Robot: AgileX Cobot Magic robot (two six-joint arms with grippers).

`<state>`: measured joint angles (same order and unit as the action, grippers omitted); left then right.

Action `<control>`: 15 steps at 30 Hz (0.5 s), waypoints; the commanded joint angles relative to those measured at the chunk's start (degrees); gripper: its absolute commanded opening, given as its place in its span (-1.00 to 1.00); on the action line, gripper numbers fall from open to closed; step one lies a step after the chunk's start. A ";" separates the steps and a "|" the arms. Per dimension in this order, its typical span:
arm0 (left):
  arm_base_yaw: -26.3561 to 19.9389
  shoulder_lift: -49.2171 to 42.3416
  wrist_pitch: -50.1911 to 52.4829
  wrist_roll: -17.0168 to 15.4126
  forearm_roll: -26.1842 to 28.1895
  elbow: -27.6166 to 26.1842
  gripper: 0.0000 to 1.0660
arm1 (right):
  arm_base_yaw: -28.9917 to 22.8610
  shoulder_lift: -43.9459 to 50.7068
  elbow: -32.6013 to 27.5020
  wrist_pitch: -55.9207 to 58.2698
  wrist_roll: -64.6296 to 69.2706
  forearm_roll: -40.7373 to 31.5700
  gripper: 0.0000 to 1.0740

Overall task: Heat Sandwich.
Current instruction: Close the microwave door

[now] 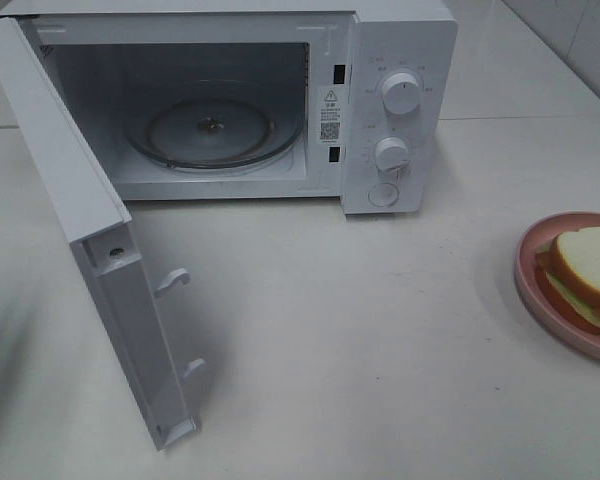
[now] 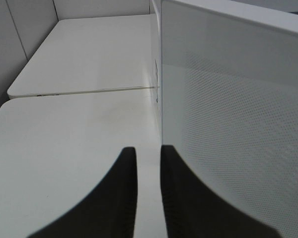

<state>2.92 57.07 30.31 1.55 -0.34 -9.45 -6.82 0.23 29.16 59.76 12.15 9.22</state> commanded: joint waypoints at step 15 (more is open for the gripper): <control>4.98 18.56 22.06 -0.34 -8.54 -1.83 -1.00 | 0.11 1.49 -0.06 0.17 -0.23 0.34 0.33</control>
<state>5.67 73.91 50.48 1.55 -9.17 -9.74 -6.82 0.23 29.16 59.76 12.15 9.22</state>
